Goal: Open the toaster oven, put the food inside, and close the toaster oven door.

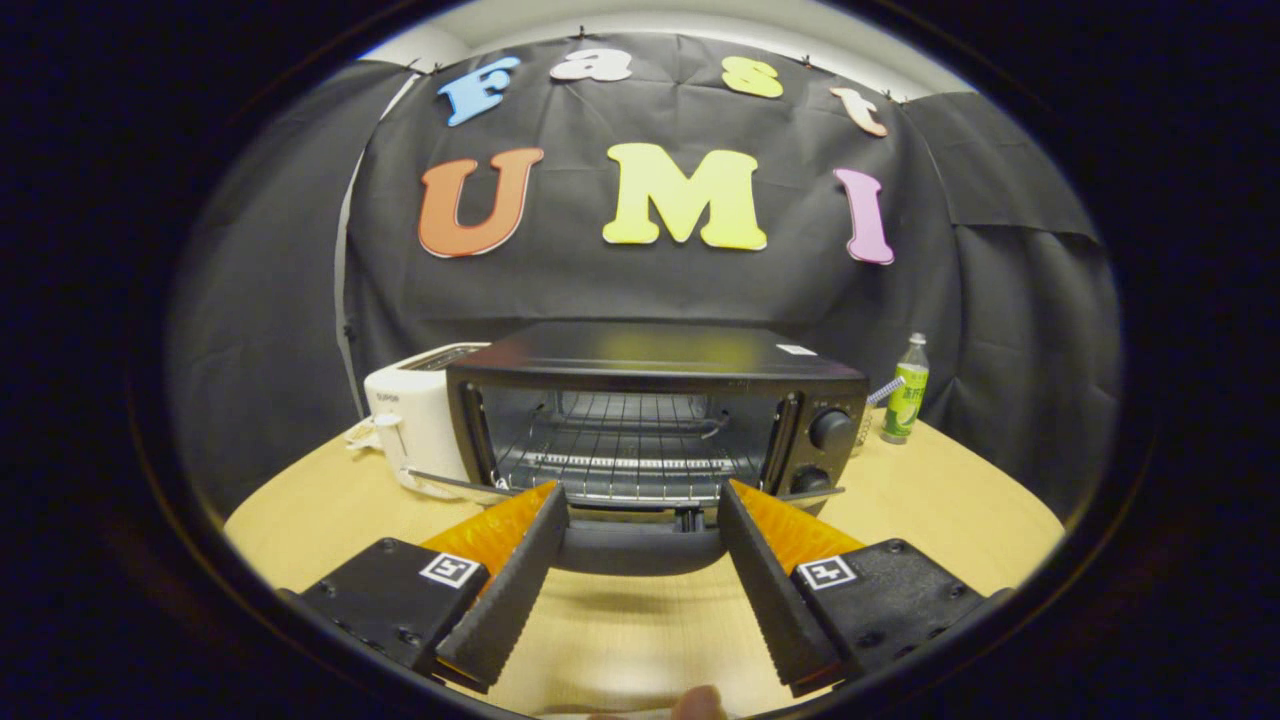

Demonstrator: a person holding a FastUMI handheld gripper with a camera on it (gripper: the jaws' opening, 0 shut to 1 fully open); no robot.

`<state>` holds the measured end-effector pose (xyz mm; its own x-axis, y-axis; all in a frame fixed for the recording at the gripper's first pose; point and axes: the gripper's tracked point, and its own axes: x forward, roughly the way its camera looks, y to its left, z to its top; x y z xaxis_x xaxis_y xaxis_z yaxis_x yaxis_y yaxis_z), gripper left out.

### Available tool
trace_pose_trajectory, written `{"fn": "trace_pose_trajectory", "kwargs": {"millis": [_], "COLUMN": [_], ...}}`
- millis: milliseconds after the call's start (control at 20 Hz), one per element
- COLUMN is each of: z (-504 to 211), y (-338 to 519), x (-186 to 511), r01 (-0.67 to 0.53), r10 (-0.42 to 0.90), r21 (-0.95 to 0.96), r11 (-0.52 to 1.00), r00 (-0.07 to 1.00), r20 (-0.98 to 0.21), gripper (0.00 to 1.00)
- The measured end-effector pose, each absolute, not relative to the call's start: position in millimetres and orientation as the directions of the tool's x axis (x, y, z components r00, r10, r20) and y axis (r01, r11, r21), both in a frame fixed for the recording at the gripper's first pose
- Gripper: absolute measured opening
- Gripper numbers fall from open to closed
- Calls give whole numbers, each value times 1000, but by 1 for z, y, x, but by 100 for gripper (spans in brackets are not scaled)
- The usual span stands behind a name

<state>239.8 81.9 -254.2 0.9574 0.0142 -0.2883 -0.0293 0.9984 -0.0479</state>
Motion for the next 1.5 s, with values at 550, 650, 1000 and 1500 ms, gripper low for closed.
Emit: {"fn": "trace_pose_trajectory", "kwargs": {"millis": [550, 650, 1000, 1500], "z": [-318, -318, -264, -230], "y": [76, 76, 78, 59], "x": [196, 192, 137, 33], "r01": [-32, -33, -54, 48], "r10": [28, 33, 51, -32], "r21": [2, 10, 7, 33], "r11": [999, 999, 999, 998], "r00": [845, 838, 881, 923], "r20": [-534, -544, -470, -384], "gripper": [100, 100, 99, 100]}}
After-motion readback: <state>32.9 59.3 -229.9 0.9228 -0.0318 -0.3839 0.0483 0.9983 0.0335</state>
